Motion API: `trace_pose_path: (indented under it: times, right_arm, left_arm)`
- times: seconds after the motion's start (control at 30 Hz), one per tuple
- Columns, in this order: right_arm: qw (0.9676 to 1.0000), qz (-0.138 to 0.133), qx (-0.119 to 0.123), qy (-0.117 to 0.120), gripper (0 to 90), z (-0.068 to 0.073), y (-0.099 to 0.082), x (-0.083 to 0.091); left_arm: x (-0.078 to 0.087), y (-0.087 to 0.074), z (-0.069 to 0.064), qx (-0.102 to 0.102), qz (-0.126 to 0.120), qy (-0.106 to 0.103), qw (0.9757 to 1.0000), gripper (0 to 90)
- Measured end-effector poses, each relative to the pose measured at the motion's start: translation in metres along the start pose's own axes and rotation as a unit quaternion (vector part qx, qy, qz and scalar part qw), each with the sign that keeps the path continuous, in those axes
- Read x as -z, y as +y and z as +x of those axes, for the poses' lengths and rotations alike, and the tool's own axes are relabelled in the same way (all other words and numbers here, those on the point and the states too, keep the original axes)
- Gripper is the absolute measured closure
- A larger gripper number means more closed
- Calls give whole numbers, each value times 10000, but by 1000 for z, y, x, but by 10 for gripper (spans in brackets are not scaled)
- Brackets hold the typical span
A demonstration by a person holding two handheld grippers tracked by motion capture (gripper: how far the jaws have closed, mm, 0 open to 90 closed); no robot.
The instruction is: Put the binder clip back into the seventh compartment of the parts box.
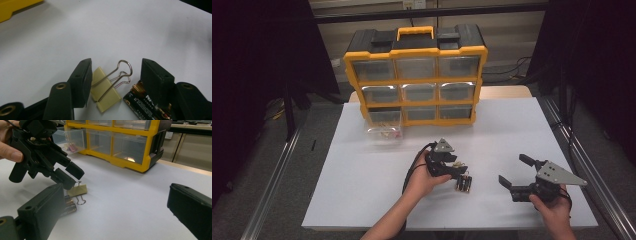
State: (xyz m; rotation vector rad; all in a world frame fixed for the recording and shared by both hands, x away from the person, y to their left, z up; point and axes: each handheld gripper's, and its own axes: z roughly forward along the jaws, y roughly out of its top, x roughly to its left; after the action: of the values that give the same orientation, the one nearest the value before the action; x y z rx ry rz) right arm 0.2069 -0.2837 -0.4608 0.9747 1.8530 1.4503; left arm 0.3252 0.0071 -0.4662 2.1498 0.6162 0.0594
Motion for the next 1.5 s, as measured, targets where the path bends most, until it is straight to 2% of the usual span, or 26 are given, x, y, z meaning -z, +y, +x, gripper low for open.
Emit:
trace_pose_path:
  times: [0.13, 0.23, 0.33, 0.37, 0.43, 0.53, 0.57, 0.67, 0.7, 0.73, 0.9, 0.97, 1.0, 1.1, 1.13, 1.2, 1.3, 1.37, 1.5]
  right_arm:
    - [10000, 8, -7, 4, 8, 0, 0, 0]
    - [10000, 12, -18, -13, 8, 0, 0, 1]
    - [10000, 20, -14, -19, 9, 0, 0, 1]
    - [10000, 20, -12, -19, 8, 0, 0, 0]
    - [10000, -1, -3, 0, 8, 0, 0, 0]
    - [10000, -2, 6, 2, 8, 0, 0, 0]
    - [10000, -2, 5, 4, 8, 0, 0, 0]
    - [10000, -5, 20, 1, 8, 0, 0, 0]
    - [10000, -9, 12, 9, 8, 0, 0, 0]
    - [10000, -2, -2, 2, 8, 0, 0, 0]
    - [10000, -4, 1, 8, 8, 0, 0, 0]
    - [10000, -7, 3, 10, 8, 0, 0, 0]
    - [10000, -7, 4, 9, 8, 0, 0, 0]
    - [10000, 15, -15, 1, 8, 0, 0, 0]
    - [10000, 3, 0, 3, 8, 0, 0, 0]
    - [10000, -1, 8, -3, 8, 0, 0, 0]
    - [10000, 8, -6, -1, 8, 0, 0, 0]
    - [10000, -1, 6, 1, 8, 0, 0, 0]
    - [10000, -5, 1, 15, 8, 0, 0, 0]
  left_arm:
    - [-2, 0, 2, -2, 5, 45, 10000, 441]
    - [-3, -1, 4, 40, -98, 80, 9999, 452]
    - [0, 0, 6, 83, -52, 104, 9999, 457]
    - [1, -1, 8, 98, -122, 83, 9998, 459]
    - [3, -1, 8, 162, -103, 117, 9997, 463]
    - [4, -1, 10, 183, -194, 116, 9996, 477]
    - [6, -1, 12, 145, -154, 139, 9997, 482]
    - [6, -1, 13, 209, -276, 102, 9993, 497]
    - [9, -1, 14, 147, -161, 149, 9997, 505]
    - [9, -1, 15, 175, -239, 144, 9995, 518]
    - [15, -1, 20, 227, -200, 173, 9994, 562]
    - [16, -1, 21, 299, -298, 208, 9989, 570]
    - [17, -1, 22, 287, -229, 240, 9990, 572]
    - [18, -3, 24, 327, -260, 233, 9989, 581]
    - [20, -3, 25, 294, -198, 252, 9991, 588]
    - [20, -3, 26, 382, -271, 284, 9985, 610]
    - [22, -4, 29, 348, -197, 338, 9986, 668]
    - [21, -5, 30, 427, -217, 312, 9984, 691]
    - [20, -6, 34, 427, -178, 357, 9983, 806]
